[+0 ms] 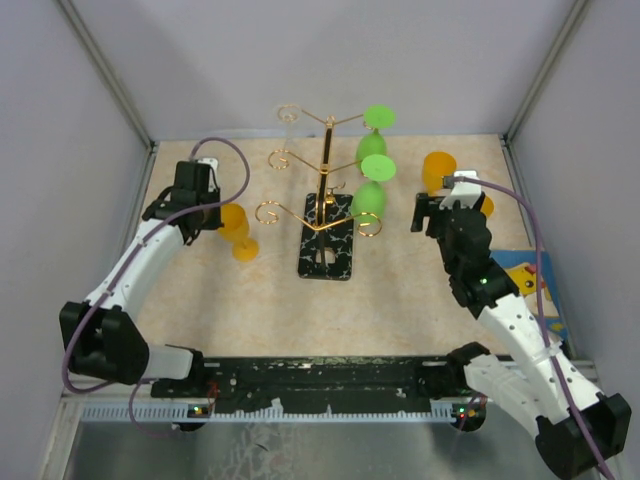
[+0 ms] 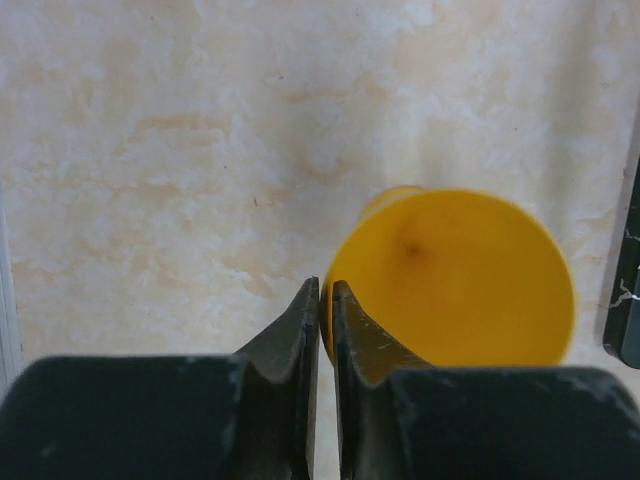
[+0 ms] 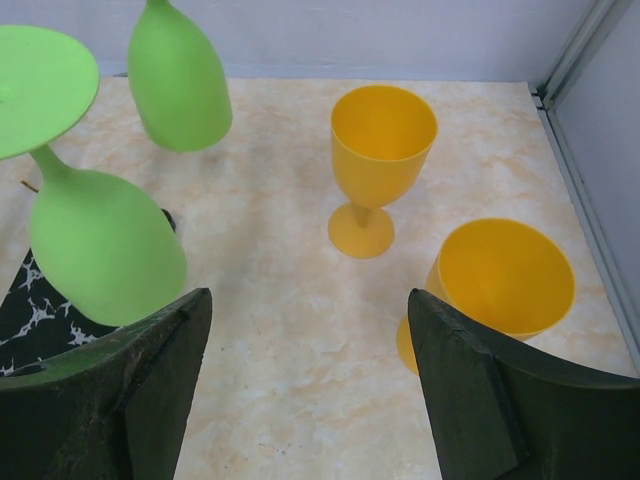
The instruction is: Place the wine glass upside down on the wine glass rack
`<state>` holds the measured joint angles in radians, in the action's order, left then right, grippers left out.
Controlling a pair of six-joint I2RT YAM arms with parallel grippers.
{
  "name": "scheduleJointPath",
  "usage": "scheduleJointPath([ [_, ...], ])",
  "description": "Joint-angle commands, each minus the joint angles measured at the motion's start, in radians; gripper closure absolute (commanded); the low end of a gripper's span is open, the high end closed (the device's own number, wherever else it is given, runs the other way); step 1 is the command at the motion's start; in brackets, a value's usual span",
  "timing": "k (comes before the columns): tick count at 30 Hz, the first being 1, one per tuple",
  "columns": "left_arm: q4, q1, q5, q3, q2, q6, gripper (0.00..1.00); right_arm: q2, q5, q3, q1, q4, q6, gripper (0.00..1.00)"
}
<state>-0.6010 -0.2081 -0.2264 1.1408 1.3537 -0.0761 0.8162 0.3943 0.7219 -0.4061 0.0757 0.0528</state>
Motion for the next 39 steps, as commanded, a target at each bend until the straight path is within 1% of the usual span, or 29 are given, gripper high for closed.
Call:
scheduleJointPath([
  [1, 0.035, 0.016, 0.032, -0.027, 0.002, -0.009, 0.93, -0.024, 0.003, 0.053, -0.008, -0.011, -0.012, 0.21],
  [2, 0.036, 0.018, 0.029, -0.029, 0.002, -0.012, 0.98, -0.024, 0.003, 0.058, -0.008, -0.002, -0.012, 0.21],
  [3, 0.038, 0.020, 0.024, -0.029, 0.000, -0.013, 1.00, -0.022, 0.004, 0.065, -0.008, 0.008, -0.011, 0.21],
  [7, 0.064, 0.027, 0.005, -0.031, -0.026, -0.021, 1.00, -0.008, 0.002, 0.107, -0.009, 0.081, 0.014, 0.21],
  [11, 0.096, 0.036, -0.052, 0.001, -0.056, -0.017, 1.00, 0.023, -0.012, 0.178, -0.009, 0.183, 0.064, 0.19],
  [14, 0.158, 0.049, -0.083, 0.078, -0.067, 0.025, 1.00, 0.059, -0.039, 0.238, -0.009, 0.249, 0.105, 0.18],
  [18, 0.265, 0.055, -0.106, 0.209, -0.065, 0.080, 1.00, 0.090, -0.105, 0.289, -0.009, 0.272, 0.157, 0.18],
  [21, 0.312, 0.054, -0.090, 0.295, -0.051, 0.112, 1.00, 0.106, -0.170, 0.312, -0.008, 0.262, 0.189, 0.18],
  [24, 0.382, 0.054, -0.062, 0.323, -0.059, 0.140, 1.00, 0.128, -0.227, 0.339, -0.009, 0.256, 0.213, 0.18],
  [27, 0.514, 0.053, -0.022, 0.289, -0.106, 0.176, 1.00, 0.155, -0.286, 0.385, -0.009, 0.251, 0.239, 0.19],
  [29, 0.639, 0.052, 0.023, 0.232, -0.148, 0.207, 1.00, 0.170, -0.334, 0.422, -0.010, 0.232, 0.262, 0.19],
  [30, 0.727, 0.052, 0.052, 0.201, -0.169, 0.223, 1.00, 0.178, -0.360, 0.440, -0.009, 0.219, 0.276, 0.21],
  [33, 0.923, 0.047, 0.141, 0.100, -0.229, 0.252, 1.00, 0.205, -0.428, 0.508, -0.009, 0.171, 0.355, 0.24],
  [37, 1.071, 0.031, 0.244, 0.022, -0.259, 0.273, 1.00, 0.273, -0.538, 0.593, -0.009, 0.090, 0.456, 0.24],
  [39, 1.188, 0.019, 0.311, -0.046, -0.282, 0.272, 1.00, 0.314, -0.592, 0.631, -0.009, 0.046, 0.506, 0.24],
])
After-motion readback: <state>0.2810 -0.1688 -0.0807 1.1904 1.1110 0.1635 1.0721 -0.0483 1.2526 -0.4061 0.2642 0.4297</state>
